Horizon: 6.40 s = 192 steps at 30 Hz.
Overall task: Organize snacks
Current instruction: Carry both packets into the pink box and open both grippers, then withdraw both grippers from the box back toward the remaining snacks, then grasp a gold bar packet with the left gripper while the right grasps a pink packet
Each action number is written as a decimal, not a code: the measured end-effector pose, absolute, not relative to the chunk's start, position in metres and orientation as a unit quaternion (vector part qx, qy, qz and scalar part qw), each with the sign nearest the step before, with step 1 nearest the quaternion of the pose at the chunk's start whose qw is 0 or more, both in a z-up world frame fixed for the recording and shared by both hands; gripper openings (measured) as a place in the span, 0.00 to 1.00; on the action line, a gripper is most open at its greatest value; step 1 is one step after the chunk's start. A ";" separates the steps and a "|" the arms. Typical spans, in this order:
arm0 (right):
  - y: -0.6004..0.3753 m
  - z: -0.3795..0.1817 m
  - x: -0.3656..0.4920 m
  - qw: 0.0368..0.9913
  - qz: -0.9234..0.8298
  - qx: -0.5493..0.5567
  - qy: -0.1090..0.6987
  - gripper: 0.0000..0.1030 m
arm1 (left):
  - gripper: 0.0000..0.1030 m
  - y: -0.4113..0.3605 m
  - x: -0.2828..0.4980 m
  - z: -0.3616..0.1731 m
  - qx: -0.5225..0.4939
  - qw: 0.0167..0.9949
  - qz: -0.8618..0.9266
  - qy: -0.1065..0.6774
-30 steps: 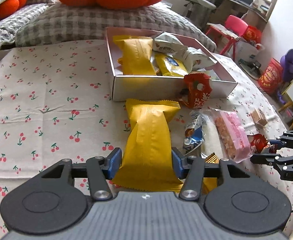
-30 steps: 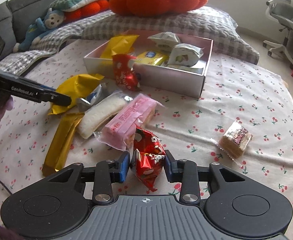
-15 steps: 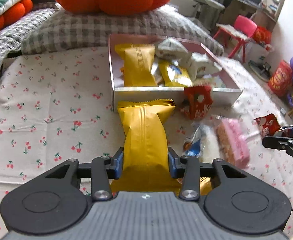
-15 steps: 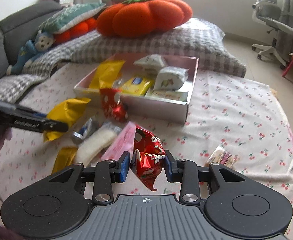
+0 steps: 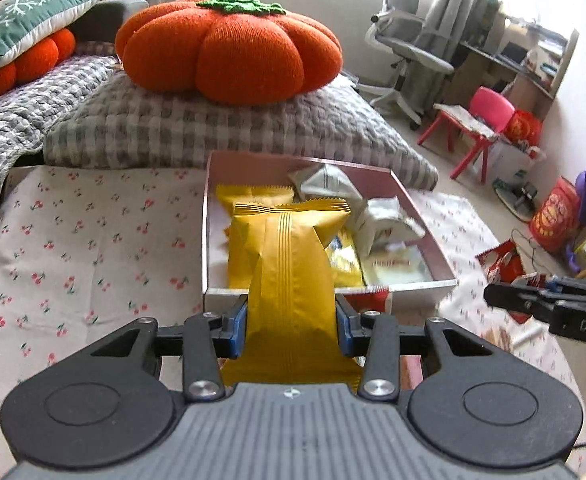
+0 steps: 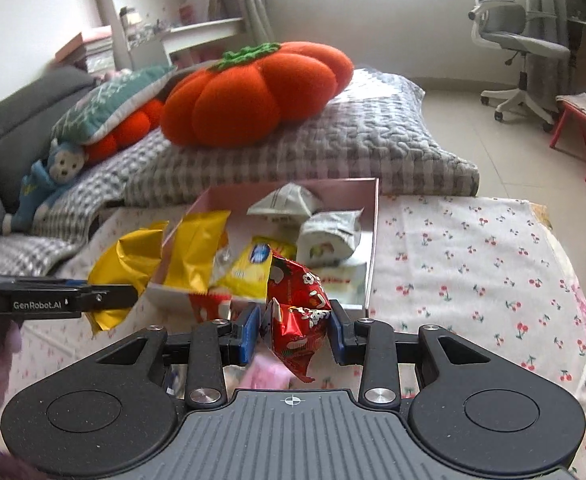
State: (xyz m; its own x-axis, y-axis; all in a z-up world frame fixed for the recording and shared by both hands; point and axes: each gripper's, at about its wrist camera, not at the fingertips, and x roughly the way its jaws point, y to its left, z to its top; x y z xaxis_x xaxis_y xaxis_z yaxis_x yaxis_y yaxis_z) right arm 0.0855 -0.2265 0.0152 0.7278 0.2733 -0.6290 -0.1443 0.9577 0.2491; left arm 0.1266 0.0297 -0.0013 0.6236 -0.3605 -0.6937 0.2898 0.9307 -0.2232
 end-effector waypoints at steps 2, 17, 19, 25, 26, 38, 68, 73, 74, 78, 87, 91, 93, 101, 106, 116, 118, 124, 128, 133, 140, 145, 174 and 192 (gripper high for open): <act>-0.229 0.012 0.092 0.923 0.107 0.109 0.354 0.33 | 0.37 0.025 0.134 -0.003 -0.050 0.905 -0.175 0.386; -0.226 -0.004 0.161 0.918 0.077 0.143 0.361 0.33 | 0.37 -0.004 0.222 -0.005 -0.118 0.897 -0.142 0.401; -0.223 -0.007 0.168 0.919 0.078 0.137 0.361 0.33 | 0.37 -0.006 0.230 -0.010 -0.143 0.889 -0.146 0.409; -0.216 -0.015 0.177 0.920 0.088 0.110 0.365 0.33 | 0.37 -0.008 0.243 -0.020 -0.157 0.887 -0.129 0.414; -0.215 -0.016 0.178 0.921 0.088 0.105 0.366 0.33 | 0.37 -0.007 0.243 -0.022 -0.146 0.891 -0.120 0.413; -0.216 -0.027 0.183 0.918 0.074 0.095 0.377 0.33 | 0.38 -0.018 0.253 -0.029 -0.088 0.901 -0.082 0.417; -0.233 0.002 0.157 0.921 0.073 0.125 0.361 0.81 | 0.88 -0.017 0.207 0.007 -0.024 0.915 -0.143 0.377; -0.237 0.011 0.139 0.923 0.073 0.129 0.355 0.87 | 0.92 -0.012 0.183 0.010 -0.012 0.914 -0.148 0.378; -0.238 0.013 0.135 0.924 0.074 0.127 0.354 0.88 | 0.93 -0.011 0.181 0.011 -0.009 0.914 -0.148 0.378; -0.239 0.018 0.120 0.924 0.078 0.127 0.352 0.90 | 0.96 -0.004 0.160 0.015 -0.004 0.914 -0.148 0.378; -0.241 0.022 0.086 0.926 0.091 0.129 0.344 0.94 | 0.99 0.003 0.119 0.015 0.005 0.910 -0.153 0.385; -0.243 0.020 0.074 0.926 0.096 0.140 0.337 0.95 | 0.99 0.003 0.103 0.007 0.014 0.906 -0.150 0.395; -0.245 0.016 0.068 0.925 0.097 0.153 0.333 0.97 | 0.99 0.006 0.094 0.000 0.007 0.907 -0.147 0.395; -0.252 0.006 0.052 0.930 0.076 0.161 0.321 0.97 | 0.99 0.009 0.071 -0.023 0.037 0.907 -0.137 0.397; -0.259 -0.007 0.041 0.933 0.053 0.156 0.320 0.97 | 0.99 0.016 0.051 -0.032 0.055 0.908 -0.140 0.390; -0.265 -0.029 0.018 0.935 0.044 0.108 0.335 0.97 | 1.00 0.026 0.027 -0.047 0.039 0.906 -0.156 0.393; -0.263 -0.033 0.014 0.934 0.047 0.097 0.340 0.97 | 1.00 0.024 0.023 -0.052 0.033 0.902 -0.160 0.400; -0.250 -0.044 0.006 0.930 0.068 0.063 0.356 0.97 | 0.99 0.005 0.011 -0.063 0.052 0.895 -0.179 0.405; -0.236 -0.052 0.004 0.924 0.093 0.041 0.368 0.97 | 0.99 -0.007 0.006 -0.069 0.059 0.892 -0.191 0.406; -0.220 -0.056 0.004 0.920 0.118 0.019 0.374 0.97 | 0.97 -0.013 0.006 -0.077 0.070 0.884 -0.199 0.417; -0.203 -0.057 0.010 0.916 0.133 0.007 0.378 0.97 | 0.82 -0.009 0.003 -0.076 0.072 0.883 -0.202 0.418; -0.190 -0.056 0.018 0.913 0.144 0.003 0.381 0.97 | 0.71 -0.005 0.001 -0.073 0.071 0.881 -0.208 0.418; -0.182 -0.065 0.049 0.909 0.104 0.032 0.401 0.39 | 0.28 0.029 0.013 -0.067 0.041 0.887 -0.168 0.429; -0.193 -0.063 0.016 0.904 0.131 0.013 0.407 0.46 | 0.35 0.035 0.026 -0.070 0.047 0.897 -0.139 0.417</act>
